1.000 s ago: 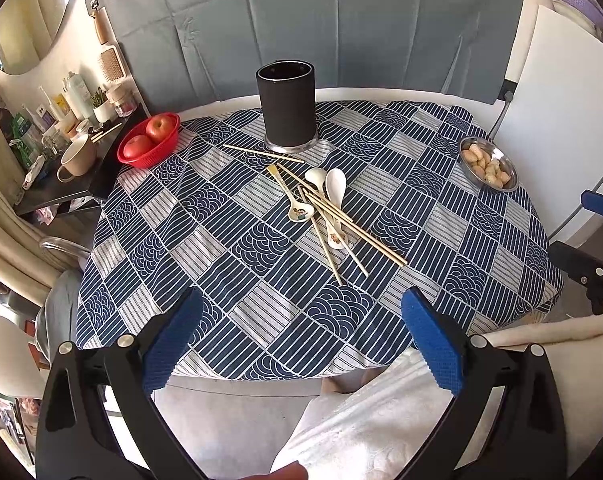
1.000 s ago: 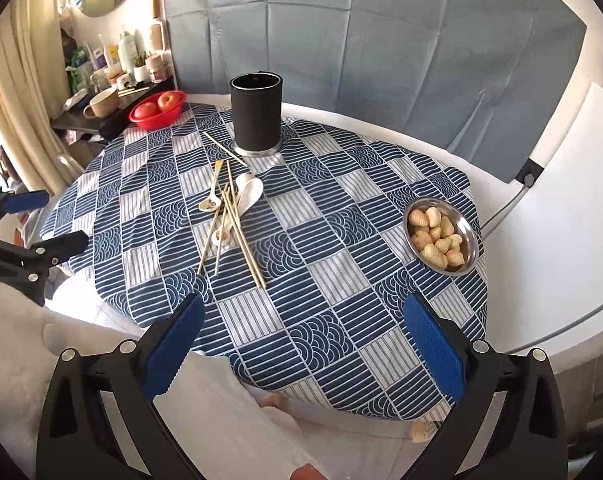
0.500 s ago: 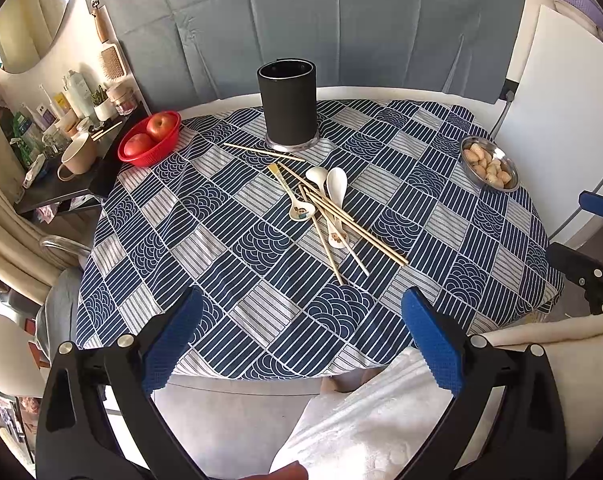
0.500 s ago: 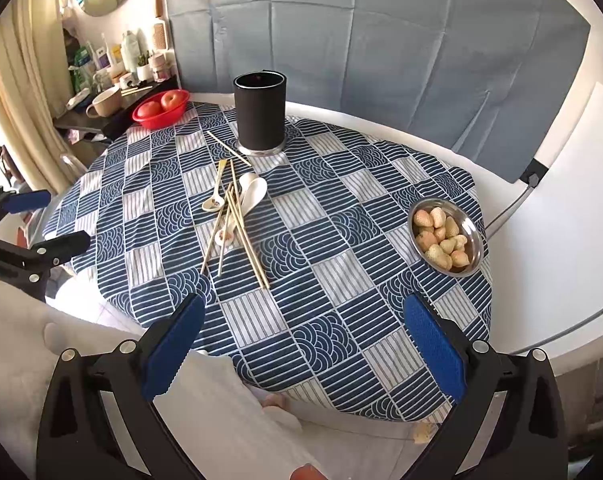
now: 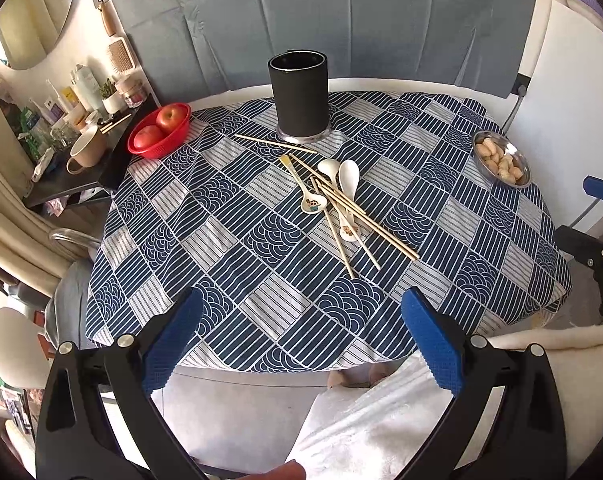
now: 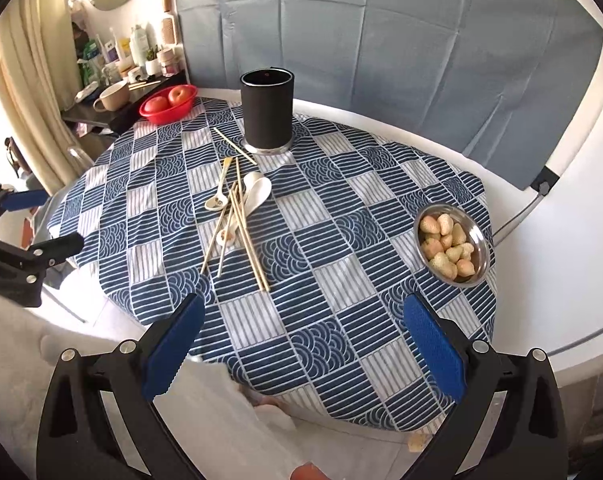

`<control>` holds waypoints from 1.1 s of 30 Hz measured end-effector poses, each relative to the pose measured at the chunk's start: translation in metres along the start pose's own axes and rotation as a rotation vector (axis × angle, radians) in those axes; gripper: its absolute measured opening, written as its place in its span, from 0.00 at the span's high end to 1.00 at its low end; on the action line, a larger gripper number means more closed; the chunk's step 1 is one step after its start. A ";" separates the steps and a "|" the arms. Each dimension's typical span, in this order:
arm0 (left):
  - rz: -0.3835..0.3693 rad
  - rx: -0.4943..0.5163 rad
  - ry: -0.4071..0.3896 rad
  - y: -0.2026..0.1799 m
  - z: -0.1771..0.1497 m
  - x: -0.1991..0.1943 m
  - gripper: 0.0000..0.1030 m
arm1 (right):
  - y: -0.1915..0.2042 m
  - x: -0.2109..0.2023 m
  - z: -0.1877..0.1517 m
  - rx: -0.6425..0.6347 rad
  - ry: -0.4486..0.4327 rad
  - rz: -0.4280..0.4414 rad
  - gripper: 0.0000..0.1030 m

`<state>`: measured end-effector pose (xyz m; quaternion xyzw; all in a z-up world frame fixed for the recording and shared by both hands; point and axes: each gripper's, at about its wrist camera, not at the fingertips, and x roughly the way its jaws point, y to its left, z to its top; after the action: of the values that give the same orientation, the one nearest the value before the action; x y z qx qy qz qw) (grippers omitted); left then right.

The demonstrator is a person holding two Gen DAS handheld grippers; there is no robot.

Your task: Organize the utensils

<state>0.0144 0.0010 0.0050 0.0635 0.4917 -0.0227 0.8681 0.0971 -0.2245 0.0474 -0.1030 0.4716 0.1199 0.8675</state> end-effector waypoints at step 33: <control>0.029 -0.104 0.192 0.029 0.045 0.107 0.06 | -0.020 0.107 0.032 -0.169 0.086 0.096 0.07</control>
<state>0.1106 0.0260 -0.0617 0.0275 0.5722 0.0218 0.8194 0.1848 -0.2219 -0.0247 -0.1581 0.5011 0.1959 0.8280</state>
